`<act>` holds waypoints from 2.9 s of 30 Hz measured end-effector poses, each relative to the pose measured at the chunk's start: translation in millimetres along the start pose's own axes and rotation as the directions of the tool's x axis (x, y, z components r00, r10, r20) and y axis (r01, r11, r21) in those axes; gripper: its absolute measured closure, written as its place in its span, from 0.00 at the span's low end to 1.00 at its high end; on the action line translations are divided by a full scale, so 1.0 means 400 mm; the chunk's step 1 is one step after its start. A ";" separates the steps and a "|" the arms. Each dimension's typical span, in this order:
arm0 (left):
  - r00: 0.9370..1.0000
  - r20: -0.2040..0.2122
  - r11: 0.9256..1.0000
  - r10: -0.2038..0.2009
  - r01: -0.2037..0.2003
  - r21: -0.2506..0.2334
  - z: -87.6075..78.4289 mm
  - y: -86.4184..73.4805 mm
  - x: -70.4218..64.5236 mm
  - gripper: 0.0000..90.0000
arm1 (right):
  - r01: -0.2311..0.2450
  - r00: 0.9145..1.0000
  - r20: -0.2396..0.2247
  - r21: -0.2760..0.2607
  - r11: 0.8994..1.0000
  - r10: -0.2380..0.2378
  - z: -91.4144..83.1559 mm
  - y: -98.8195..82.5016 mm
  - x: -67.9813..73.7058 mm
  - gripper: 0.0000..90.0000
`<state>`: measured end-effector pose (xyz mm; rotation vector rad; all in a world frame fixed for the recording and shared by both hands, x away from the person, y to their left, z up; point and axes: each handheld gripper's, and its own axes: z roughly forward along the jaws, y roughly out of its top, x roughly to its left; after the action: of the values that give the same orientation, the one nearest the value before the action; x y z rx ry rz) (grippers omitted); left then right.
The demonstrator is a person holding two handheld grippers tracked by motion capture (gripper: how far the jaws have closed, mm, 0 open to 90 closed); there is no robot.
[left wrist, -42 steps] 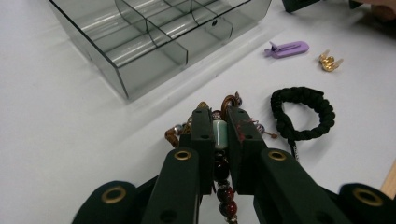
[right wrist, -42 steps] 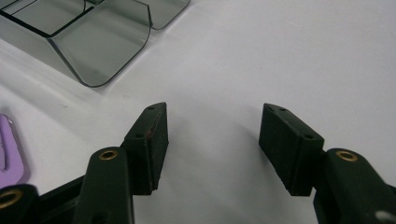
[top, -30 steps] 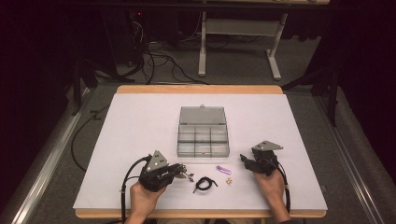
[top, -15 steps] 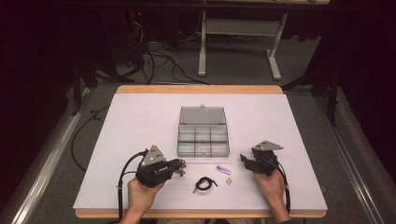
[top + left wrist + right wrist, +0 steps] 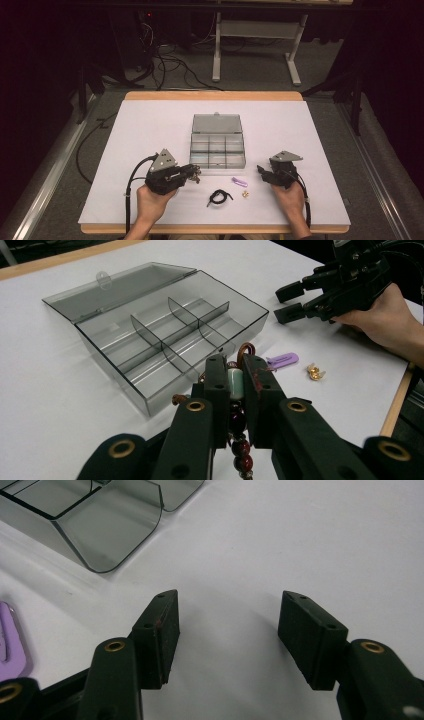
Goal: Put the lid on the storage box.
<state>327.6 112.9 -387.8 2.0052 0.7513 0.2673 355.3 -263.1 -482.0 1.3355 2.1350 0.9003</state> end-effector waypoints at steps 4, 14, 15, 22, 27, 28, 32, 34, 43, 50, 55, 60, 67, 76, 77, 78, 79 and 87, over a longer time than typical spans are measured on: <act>1.000 -0.006 1.000 0.007 -0.007 -0.011 -0.006 0.010 0.001 0.92 | 0.002 1.000 0.001 0.000 1.000 -0.002 0.000 0.000 0.001 0.47; 1.000 -0.015 1.000 0.017 -0.018 -0.021 -0.009 0.036 0.011 0.92 | 0.004 1.000 0.003 -0.002 1.000 -0.004 0.000 0.000 0.002 0.47; 1.000 -0.014 1.000 0.017 -0.017 -0.023 -0.009 0.039 0.012 0.92 | 0.004 1.000 0.003 -0.002 1.000 -0.004 0.000 0.000 0.002 0.47; 0.999 -0.027 1.000 0.017 -0.018 -0.026 -0.002 0.056 0.024 0.92 | 0.004 1.000 0.004 -0.002 1.000 -0.004 -0.001 0.000 0.003 0.47; 0.999 -0.036 0.999 0.018 -0.019 -0.028 0.002 0.071 0.034 0.92 | 0.006 1.000 0.005 -0.002 1.000 -0.006 -0.001 0.000 0.003 0.47; 0.999 -0.038 0.999 0.018 -0.019 -0.027 0.004 0.074 0.036 0.92 | 0.008 1.000 0.005 -0.002 1.000 -0.008 -0.001 0.000 0.002 0.47; 0.999 -0.043 0.999 0.016 -0.017 -0.029 0.010 0.084 0.042 0.92 | 0.006 1.000 0.005 -0.002 1.000 -0.006 -0.001 0.000 0.003 0.47; 0.999 -0.045 0.999 0.017 -0.018 -0.028 0.013 0.089 0.045 0.92 | 0.007 1.000 0.005 -0.002 1.000 -0.007 -0.001 0.000 0.003 0.47; 0.998 -0.058 1.000 0.007 -0.008 -0.024 0.035 0.105 0.063 0.91 | 0.011 1.000 0.005 -0.002 1.000 -0.011 -0.001 0.000 0.003 0.47; 0.997 -0.072 1.000 0.007 -0.008 -0.017 0.051 0.116 0.075 0.91 | 0.012 1.000 0.004 -0.002 1.000 -0.012 -0.001 0.000 0.003 0.47; 0.996 -0.086 1.000 0.007 -0.007 -0.009 0.065 0.125 0.086 0.91 | 0.012 1.000 0.004 -0.002 1.000 -0.012 -0.001 0.000 0.003 0.47; 0.996 -0.088 1.000 -0.004 0.004 -0.001 0.082 0.129 0.099 0.92 | 0.013 1.000 0.004 -0.002 1.000 -0.013 -0.001 -0.001 0.003 0.47; 0.993 -0.116 1.000 -0.016 0.017 0.010 0.104 0.133 0.121 0.92 | 0.014 1.000 0.004 -0.002 1.000 -0.014 -0.001 -0.001 0.003 0.47; 0.989 -0.142 0.999 -0.029 0.032 0.013 0.132 0.144 0.140 0.92 | 0.012 1.000 0.003 -0.002 1.000 -0.012 -0.001 0.000 0.003 0.47; 0.989 -0.144 0.999 -0.028 0.031 0.016 0.134 0.145 0.142 0.92 | 0.012 1.000 0.003 -0.002 1.000 -0.012 -0.001 0.000 0.003 0.47; 0.988 -0.149 0.999 -0.031 0.034 0.016 0.138 0.145 0.144 0.92 | 0.012 1.000 0.003 -0.002 1.000 -0.012 -0.001 0.000 0.003 0.47; 0.988 -0.151 0.999 -0.033 0.036 0.018 0.141 0.146 0.147 0.92 | 0.012 1.000 0.003 -0.002 1.000 -0.012 -0.001 0.000 0.003 0.47; 0.984 -0.175 0.998 -0.043 0.049 0.031 0.164 0.144 0.164 0.91 | 0.012 1.000 0.002 -0.002 1.000 -0.012 -0.001 0.000 0.003 0.47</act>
<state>433.1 85.5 -381.3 2.0129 0.9172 0.4084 354.5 -262.2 -481.9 1.3203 2.1378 0.8954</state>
